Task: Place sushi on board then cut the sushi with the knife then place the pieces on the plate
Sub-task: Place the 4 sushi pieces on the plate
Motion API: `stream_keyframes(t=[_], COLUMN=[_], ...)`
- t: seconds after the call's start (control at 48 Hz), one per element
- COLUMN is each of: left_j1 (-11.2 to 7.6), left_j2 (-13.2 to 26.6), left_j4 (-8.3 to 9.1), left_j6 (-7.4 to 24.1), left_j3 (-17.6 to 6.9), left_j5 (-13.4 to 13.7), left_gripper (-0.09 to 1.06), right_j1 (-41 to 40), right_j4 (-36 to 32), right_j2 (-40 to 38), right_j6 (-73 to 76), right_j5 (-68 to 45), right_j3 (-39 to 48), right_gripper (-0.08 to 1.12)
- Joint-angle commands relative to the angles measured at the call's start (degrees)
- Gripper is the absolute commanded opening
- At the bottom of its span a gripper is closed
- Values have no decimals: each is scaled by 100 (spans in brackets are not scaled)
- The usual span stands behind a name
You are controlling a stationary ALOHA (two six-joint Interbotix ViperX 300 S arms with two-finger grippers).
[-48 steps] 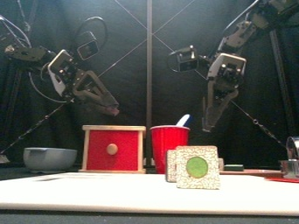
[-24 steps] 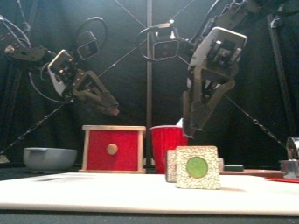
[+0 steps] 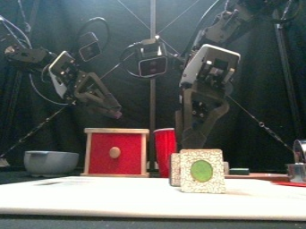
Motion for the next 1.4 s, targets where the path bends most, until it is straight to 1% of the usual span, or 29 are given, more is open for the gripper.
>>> stream_keyframes(t=[0.021,0.062,0.146,0.229,0.292,0.458,0.521,0.646,0.771,0.833,0.958,1.104,1.188,1.292,1.396], left_j1=[-9,-9,-9,-9,-9,-9,0,18,26,35,53,53,53,62,53], left_j2=[-26,-26,-26,-26,-26,-18,-26,-26,-26,-26,-26,-26,-26,-26,-26], left_j4=[9,9,18,18,26,44,35,44,44,44,44,53,79,114,114], left_j6=[0,0,0,0,9,9,9,9,9,9,9,18,9,9,9], left_j3=[-53,-62,-53,-62,-62,-62,-62,-62,-62,-70,-70,-79,-88,-97,-97], left_j5=[-35,-35,-35,-35,-35,-35,-35,-35,-35,-35,-35,-35,-35,-35,-35], left_gripper=[78,78,78,78,78,78,78,78,78,78,78,78,78,78,78], right_j1=[-18,-26,-35,-88,-237,-914,-1310,-2030,-2716,-3067,-3507,-3841,-3964,-3973,-3990], right_j4=[53,62,88,97,62,-9,-70,-185,-387,-519,-721,-949,-949,-958,-993], right_j2=[-88,-88,-167,-378,-677,-1740,-2118,-2628,-2918,-2979,-2909,-2602,-2364,-2118,-1978], right_j6=[-18,-9,0,0,0,-9,-9,-26,-35,-44,-114,-88,-88,-114,-114], right_j5=[-35,-53,-53,-9,18,185,299,431,439,396,281,-44,-229,-325,-325], right_j3=[-141,-132,-88,35,202,879,1160,1591,1951,2118,2320,2435,2470,2461,2461], right_gripper=[70,64,58,57,57,57,57,57,57,57,57,58,58,64,73])
